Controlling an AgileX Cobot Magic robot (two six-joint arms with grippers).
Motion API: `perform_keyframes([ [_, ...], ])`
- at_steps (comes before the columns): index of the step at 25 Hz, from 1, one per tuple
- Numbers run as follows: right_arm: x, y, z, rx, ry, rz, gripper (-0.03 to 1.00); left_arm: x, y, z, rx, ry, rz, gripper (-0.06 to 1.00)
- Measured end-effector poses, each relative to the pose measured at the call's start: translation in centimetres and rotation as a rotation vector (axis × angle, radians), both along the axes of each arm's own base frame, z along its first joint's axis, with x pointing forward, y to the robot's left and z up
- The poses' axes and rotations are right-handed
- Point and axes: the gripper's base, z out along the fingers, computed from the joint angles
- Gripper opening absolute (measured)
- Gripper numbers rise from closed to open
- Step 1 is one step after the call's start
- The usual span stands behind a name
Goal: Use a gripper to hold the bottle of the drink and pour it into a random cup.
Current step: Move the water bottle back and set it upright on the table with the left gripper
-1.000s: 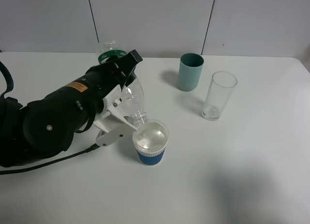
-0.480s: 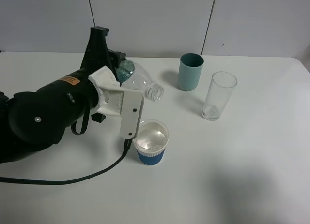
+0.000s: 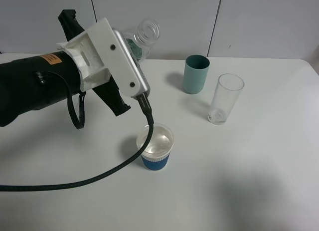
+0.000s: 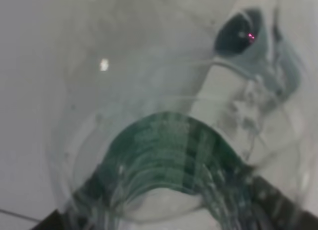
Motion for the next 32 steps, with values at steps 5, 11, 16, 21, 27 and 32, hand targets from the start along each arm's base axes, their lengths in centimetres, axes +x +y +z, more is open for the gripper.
perform_keyframes([
  [5,0.0,0.0,0.0,0.000,0.000,0.000,0.74,0.5,0.7,0.6,-0.238,0.138,-0.027,0.46],
  [11,0.0,0.0,0.0,0.000,0.000,0.000,0.74,1.7,2.1,1.0,-0.474,0.256,0.004,0.46],
  [16,0.0,0.0,0.0,0.000,0.000,0.000,0.74,3.3,4.5,0.9,-0.609,0.324,0.106,0.46],
  [21,0.0,0.0,0.0,0.000,0.000,0.000,0.74,4.7,6.8,0.4,-0.606,0.336,0.197,0.46],
  [27,0.0,0.0,0.0,0.000,0.000,0.000,0.74,6.6,8.4,-2.1,-0.576,0.363,0.283,0.46],
  [32,0.0,0.0,0.0,0.000,0.000,0.000,0.74,8.0,8.8,-4.4,-0.540,0.360,0.272,0.46],
])
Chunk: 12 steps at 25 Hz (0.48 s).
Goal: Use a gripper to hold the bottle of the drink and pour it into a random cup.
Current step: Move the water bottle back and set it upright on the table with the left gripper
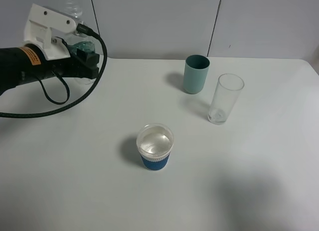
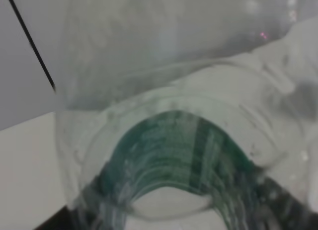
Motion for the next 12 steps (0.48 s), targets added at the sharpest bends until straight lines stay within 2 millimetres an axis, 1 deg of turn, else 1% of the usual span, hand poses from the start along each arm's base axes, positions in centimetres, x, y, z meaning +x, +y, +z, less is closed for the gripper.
perform_keyframes([
  [4,0.0,0.0,0.0,0.000,0.000,0.000,0.74,0.8,-0.1,-1.9,0.001,0.003,-0.026,0.46],
  [8,0.0,0.0,0.0,0.000,0.000,0.000,0.74,1.2,-0.6,-3.7,-0.044,0.005,-0.046,0.46],
  [12,0.0,0.0,0.0,0.000,0.000,0.000,0.74,0.6,-0.7,-5.6,-0.111,-0.043,-0.075,0.46],
])
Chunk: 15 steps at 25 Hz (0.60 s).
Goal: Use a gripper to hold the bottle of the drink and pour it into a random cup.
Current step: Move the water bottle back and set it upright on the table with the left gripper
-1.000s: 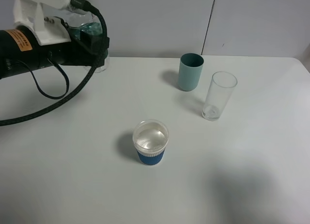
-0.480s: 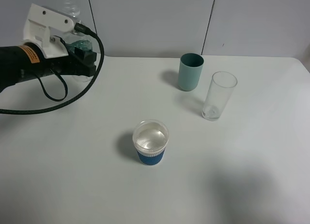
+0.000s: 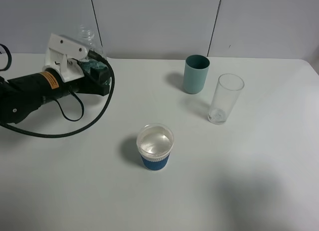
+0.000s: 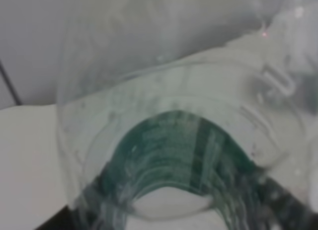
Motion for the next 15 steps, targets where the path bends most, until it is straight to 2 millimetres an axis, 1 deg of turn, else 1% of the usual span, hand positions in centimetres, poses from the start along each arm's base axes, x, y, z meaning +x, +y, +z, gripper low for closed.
perform_keyframes([
  [7,0.0,0.0,0.0,0.000,0.000,0.000,0.74,-0.5,-0.3,-2.9,0.001,0.041,-0.047,0.46],
  [15,0.0,0.0,0.0,0.000,0.000,0.000,0.74,-0.6,-0.6,-4.5,0.051,0.036,-0.101,0.46],
])
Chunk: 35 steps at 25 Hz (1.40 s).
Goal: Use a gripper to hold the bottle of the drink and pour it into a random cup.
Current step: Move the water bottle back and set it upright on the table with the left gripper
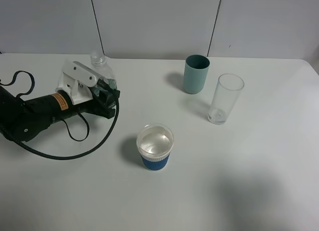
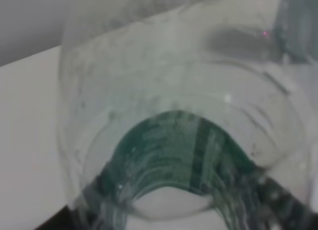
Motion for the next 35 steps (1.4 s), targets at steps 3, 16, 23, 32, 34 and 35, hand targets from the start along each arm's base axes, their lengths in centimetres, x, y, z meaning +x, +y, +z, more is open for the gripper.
perform_keyframes([
  [3,0.0,0.0,0.0,0.000,0.000,0.000,0.74,-0.1,-0.1,-0.8,0.034,-0.003,-0.028,0.46],
  [16,0.0,0.0,0.0,0.000,0.000,0.000,0.74,-0.2,-0.2,-1.2,0.053,-0.007,-0.047,0.46],
  [23,0.0,0.0,0.0,0.000,0.000,0.000,0.74,-0.3,-0.2,-1.4,0.052,-0.004,-0.050,0.46],
  [32,0.0,0.0,0.0,0.000,0.000,0.000,0.74,-0.3,-0.3,-1.5,0.043,-0.011,-0.054,0.47],
  [34,0.0,0.0,0.0,0.000,0.000,0.000,0.74,-0.3,-0.3,-1.5,0.039,-0.016,-0.054,0.54],
  [35,0.0,0.0,0.0,0.000,0.000,0.000,0.74,-0.3,-0.3,-1.4,0.033,-0.019,-0.053,0.65],
])
